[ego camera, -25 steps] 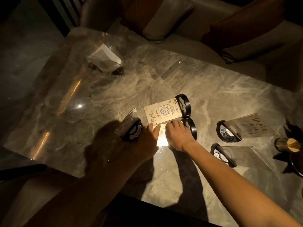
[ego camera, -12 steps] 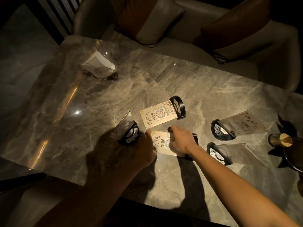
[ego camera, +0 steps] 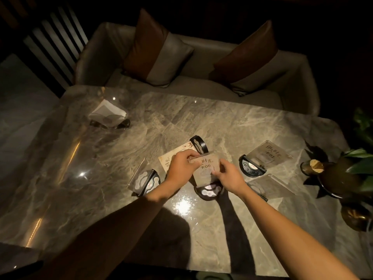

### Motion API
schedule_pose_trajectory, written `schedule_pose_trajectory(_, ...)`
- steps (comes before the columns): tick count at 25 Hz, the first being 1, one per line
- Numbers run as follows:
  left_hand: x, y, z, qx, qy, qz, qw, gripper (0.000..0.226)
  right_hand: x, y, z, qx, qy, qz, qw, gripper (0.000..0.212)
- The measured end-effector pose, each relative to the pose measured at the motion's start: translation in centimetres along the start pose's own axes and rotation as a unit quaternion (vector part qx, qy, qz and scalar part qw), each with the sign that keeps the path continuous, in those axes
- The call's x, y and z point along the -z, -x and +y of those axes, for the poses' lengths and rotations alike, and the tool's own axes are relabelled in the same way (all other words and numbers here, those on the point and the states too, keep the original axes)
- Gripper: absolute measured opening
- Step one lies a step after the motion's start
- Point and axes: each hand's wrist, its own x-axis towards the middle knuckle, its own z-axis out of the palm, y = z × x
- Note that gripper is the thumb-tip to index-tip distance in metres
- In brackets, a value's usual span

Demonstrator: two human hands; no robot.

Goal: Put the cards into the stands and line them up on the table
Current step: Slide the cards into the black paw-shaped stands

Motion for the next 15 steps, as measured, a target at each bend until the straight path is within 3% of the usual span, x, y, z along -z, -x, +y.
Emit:
schedule_pose_trajectory(3, -0.6, 0.5, 2.4, -0.071, -0.084, -0.048, 0.993, 0.018, 0.3, 0.8, 0.6, -0.014, -0.007, 0.036, 0.999, 0.024)
schedule_pose_trajectory(6, -0.7, 1.1, 2.0, -0.09, -0.115, -0.073, 0.987, 0.015, 0.2, 1.7, 1.3, -0.021, 0.005, 0.052, 0.998, 0.015)
schedule_pose_trajectory(11, -0.4, 1.4, 2.2, -0.133, -0.158, -0.114, 0.972, 0.015, -0.2, 2.7, 1.7, -0.035, 0.018, 0.059, 0.997, 0.02)
schedule_pose_trajectory(15, 0.9, 0.6, 3.2, -0.121, -0.165, -0.161, 0.965, 0.017, 0.6, 2.8, 2.2, -0.044, 0.022, 0.052, 0.997, 0.05)
